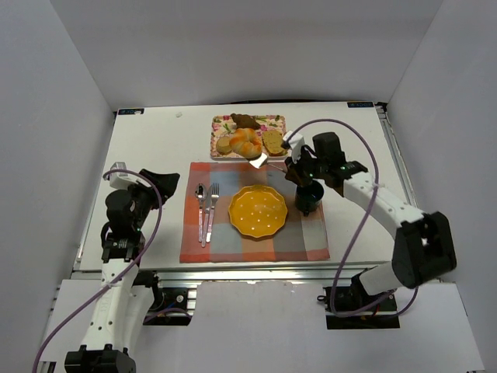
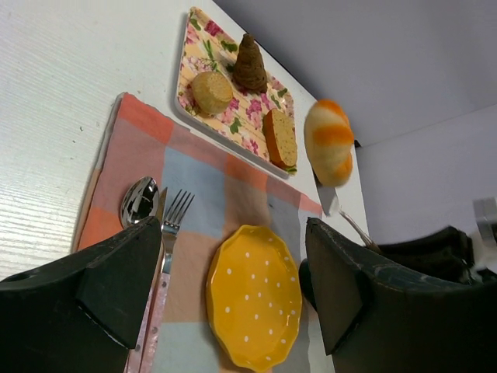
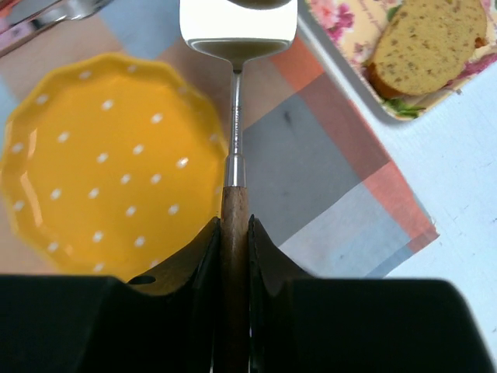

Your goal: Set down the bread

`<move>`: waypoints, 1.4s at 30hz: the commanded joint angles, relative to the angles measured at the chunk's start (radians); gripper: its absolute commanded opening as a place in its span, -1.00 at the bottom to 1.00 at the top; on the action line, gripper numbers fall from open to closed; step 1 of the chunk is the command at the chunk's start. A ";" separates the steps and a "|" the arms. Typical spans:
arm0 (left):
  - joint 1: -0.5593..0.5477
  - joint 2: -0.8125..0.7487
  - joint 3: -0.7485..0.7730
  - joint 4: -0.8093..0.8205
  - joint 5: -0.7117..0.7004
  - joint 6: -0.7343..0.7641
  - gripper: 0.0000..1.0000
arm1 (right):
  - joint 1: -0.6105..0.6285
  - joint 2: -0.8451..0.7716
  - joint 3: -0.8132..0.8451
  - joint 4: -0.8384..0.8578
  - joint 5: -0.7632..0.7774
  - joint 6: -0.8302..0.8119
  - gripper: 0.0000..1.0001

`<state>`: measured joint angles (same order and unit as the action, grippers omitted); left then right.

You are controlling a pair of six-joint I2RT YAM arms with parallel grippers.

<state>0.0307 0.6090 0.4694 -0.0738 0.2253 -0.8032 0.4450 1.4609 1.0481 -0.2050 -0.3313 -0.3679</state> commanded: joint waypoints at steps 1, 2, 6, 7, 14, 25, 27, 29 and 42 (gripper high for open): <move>0.002 -0.023 -0.015 0.028 0.003 -0.005 0.69 | 0.017 -0.117 -0.054 -0.065 -0.080 -0.086 -1.00; 0.002 -0.025 -0.018 0.029 0.006 -0.005 0.69 | 0.021 -0.163 -0.066 -0.085 -0.086 -0.098 -1.00; 0.002 -0.034 -0.029 0.032 0.013 -0.002 0.69 | 0.050 -0.258 -0.117 -0.198 -0.097 -0.158 -1.00; 0.002 -0.035 -0.028 0.032 0.014 -0.002 0.69 | 0.055 -0.275 -0.137 -0.238 -0.091 -0.170 -1.00; 0.002 -0.071 -0.049 0.031 0.017 -0.001 0.69 | 0.070 -0.373 -0.188 -0.376 -0.005 -0.304 -1.00; 0.002 -0.114 -0.089 0.046 0.020 -0.007 0.69 | 0.185 -0.338 -0.151 -0.504 0.191 -0.437 -1.00; 0.002 -0.118 -0.092 0.045 0.020 -0.001 0.69 | 0.216 -0.306 -0.120 -0.516 0.221 -0.434 -1.00; 0.002 -0.129 -0.092 0.037 0.017 0.005 0.69 | 0.239 -0.278 -0.106 -0.525 0.274 -0.434 -1.00; 0.002 -0.152 -0.112 0.032 0.013 0.016 0.69 | 0.339 -0.277 -0.030 -0.485 0.641 -0.604 -1.00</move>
<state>0.0307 0.4564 0.3664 -0.0494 0.2317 -0.8013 0.7746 1.2186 0.9558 -0.7311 0.1913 -0.8928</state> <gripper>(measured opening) 0.842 0.220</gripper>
